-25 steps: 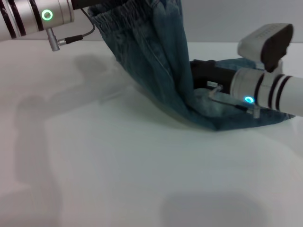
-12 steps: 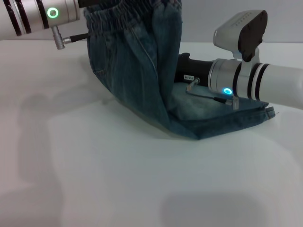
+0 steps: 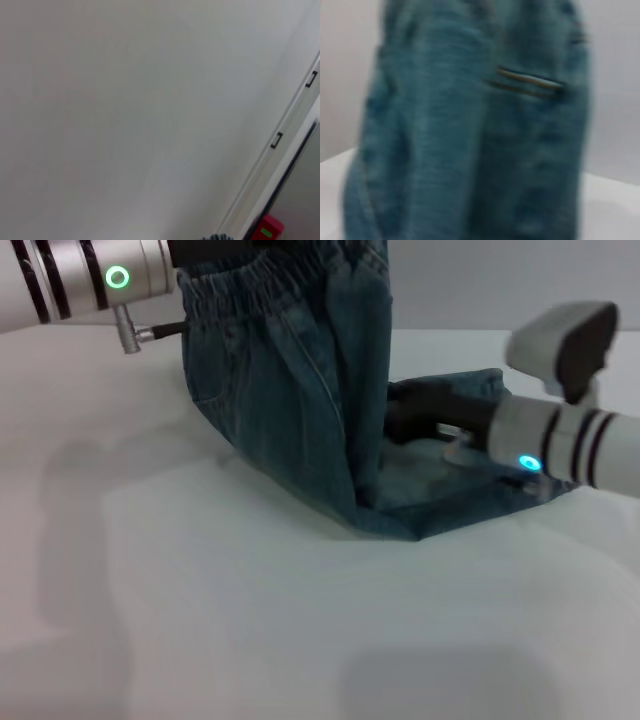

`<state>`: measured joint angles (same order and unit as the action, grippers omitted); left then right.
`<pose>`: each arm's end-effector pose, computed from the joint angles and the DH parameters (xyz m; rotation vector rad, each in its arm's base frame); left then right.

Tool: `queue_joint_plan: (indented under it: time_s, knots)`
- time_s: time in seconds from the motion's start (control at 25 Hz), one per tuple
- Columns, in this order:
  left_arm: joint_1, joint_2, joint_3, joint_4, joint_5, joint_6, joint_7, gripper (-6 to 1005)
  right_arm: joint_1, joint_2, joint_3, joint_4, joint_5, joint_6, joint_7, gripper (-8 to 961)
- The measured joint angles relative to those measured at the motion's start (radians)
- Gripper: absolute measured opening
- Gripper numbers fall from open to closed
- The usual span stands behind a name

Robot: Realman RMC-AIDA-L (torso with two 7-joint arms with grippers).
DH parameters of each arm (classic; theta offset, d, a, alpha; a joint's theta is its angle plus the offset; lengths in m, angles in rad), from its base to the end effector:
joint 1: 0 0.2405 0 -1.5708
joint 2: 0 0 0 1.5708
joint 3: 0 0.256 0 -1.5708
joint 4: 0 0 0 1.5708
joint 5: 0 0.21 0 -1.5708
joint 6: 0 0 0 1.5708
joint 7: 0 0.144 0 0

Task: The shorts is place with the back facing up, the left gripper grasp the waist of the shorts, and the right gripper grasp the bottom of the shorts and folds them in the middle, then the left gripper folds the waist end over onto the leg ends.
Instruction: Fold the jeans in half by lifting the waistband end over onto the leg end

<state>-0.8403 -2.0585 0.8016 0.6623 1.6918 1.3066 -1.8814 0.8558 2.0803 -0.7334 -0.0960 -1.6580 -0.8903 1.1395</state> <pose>-0.1254 0.4336 0.0221 -2.5352 -0.9062 -1.0852 0.2268 0.4070 -0.0835 -2.4108 0.8077 0.5960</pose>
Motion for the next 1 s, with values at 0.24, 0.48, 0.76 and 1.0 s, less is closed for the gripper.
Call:
queue_joint_plan:
  time_s: [0.24, 0.48, 0.76, 1.0]
  knots:
    - [-0.009, -0.002, 0.05, -0.004, 0.0, -0.01, -0.001, 126, -0.138, -0.001, 0.005, -0.115, 0.026, -0.006, 0.054, 568]
    - [-0.026, -0.006, 0.14, -0.004, 0.0, -0.084, -0.002, 131, -0.255, -0.005, 0.005, -0.212, 0.158, 0.004, 0.054, 568]
    - [-0.06, -0.011, 0.246, -0.009, -0.001, -0.176, -0.015, 137, -0.341, -0.009, 0.005, -0.259, 0.35, 0.025, -0.002, 567]
    - [-0.085, -0.014, 0.345, -0.013, -0.031, -0.236, -0.015, 143, -0.364, -0.01, 0.011, -0.255, 0.42, 0.049, -0.04, 567]
